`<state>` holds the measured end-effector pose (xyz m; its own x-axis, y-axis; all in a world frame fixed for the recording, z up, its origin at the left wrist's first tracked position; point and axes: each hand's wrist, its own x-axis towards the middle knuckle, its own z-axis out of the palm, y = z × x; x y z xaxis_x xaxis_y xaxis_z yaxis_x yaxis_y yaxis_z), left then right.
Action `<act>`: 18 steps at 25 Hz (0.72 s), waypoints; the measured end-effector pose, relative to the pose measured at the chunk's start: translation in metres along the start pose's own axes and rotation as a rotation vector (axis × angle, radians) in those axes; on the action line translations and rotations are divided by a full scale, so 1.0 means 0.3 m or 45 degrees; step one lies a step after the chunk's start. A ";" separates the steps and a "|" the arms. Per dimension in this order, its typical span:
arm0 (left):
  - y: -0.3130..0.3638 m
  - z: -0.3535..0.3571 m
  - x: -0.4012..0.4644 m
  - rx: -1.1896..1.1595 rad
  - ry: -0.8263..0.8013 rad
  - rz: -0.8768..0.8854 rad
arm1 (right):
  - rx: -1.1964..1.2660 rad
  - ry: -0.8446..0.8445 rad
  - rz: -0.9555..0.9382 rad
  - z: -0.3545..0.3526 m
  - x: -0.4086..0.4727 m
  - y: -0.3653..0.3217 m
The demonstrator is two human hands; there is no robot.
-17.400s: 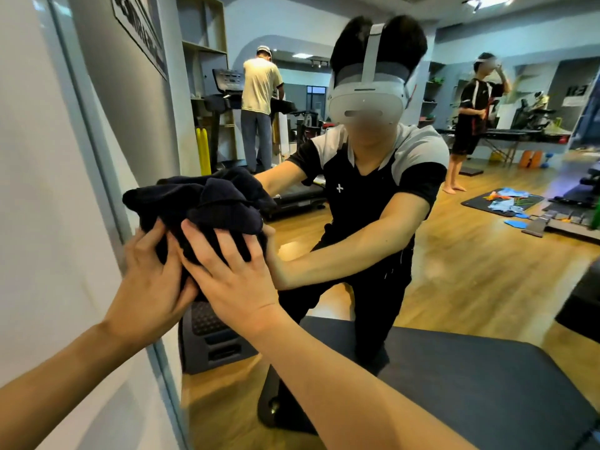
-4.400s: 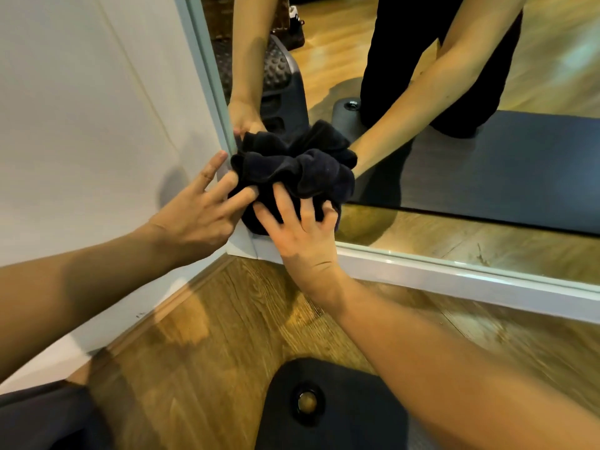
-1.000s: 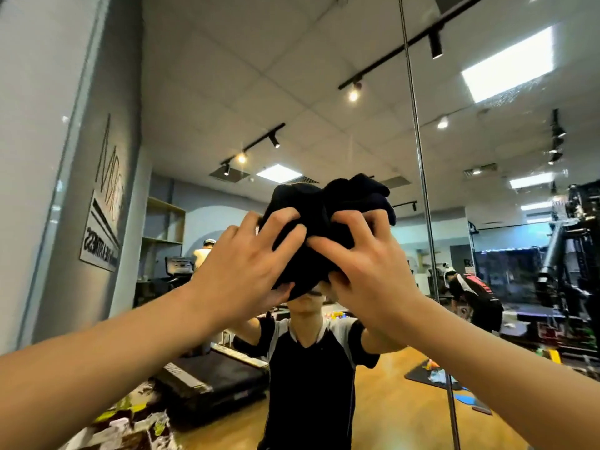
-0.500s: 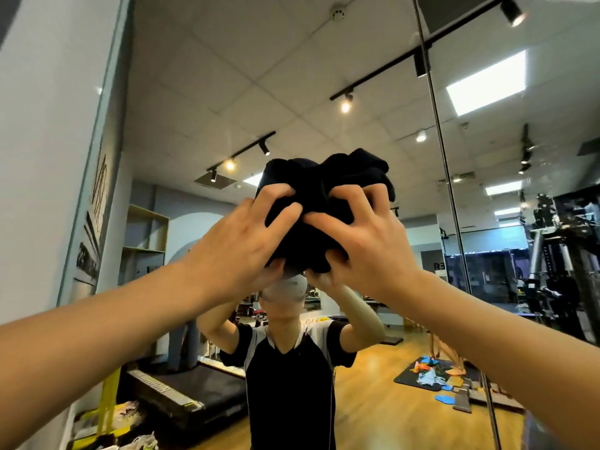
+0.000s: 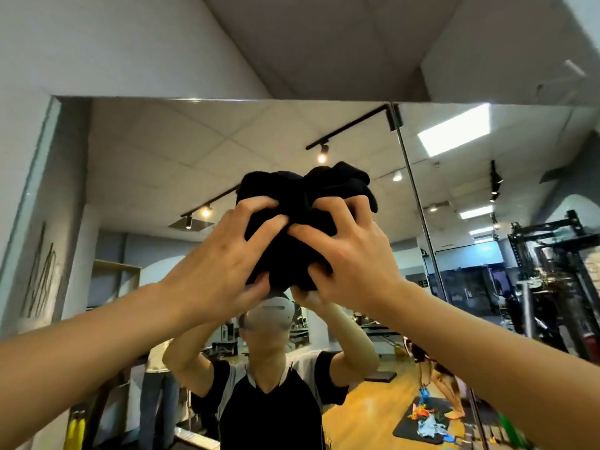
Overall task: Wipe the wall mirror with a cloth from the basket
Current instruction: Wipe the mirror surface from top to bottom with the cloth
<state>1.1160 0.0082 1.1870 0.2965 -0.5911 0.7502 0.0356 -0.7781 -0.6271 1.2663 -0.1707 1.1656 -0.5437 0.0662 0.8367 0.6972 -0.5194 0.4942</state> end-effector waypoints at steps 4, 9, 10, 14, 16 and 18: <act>-0.071 0.014 0.321 0.026 0.116 -0.024 | -0.089 -0.085 -0.054 -0.025 0.207 0.273; 0.081 0.041 0.644 0.053 0.150 -0.119 | -0.157 -0.212 -0.118 -0.182 0.280 0.596; 0.115 0.043 0.690 0.080 0.139 -0.135 | -0.153 -0.217 -0.125 -0.207 0.276 0.640; 0.200 0.040 0.874 0.154 0.093 -0.095 | -0.133 -0.182 -0.053 -0.268 0.269 0.800; 0.222 0.050 0.939 0.177 0.056 -0.090 | -0.128 -0.194 -0.036 -0.273 0.264 0.863; 0.236 0.073 0.982 0.193 0.029 -0.106 | -0.137 -0.197 -0.057 -0.268 0.261 0.921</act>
<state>1.2268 -0.2162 1.3590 0.2646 -0.5318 0.8045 0.2030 -0.7848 -0.5856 1.3787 -0.3776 1.3486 -0.4889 0.2175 0.8448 0.6152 -0.6007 0.5106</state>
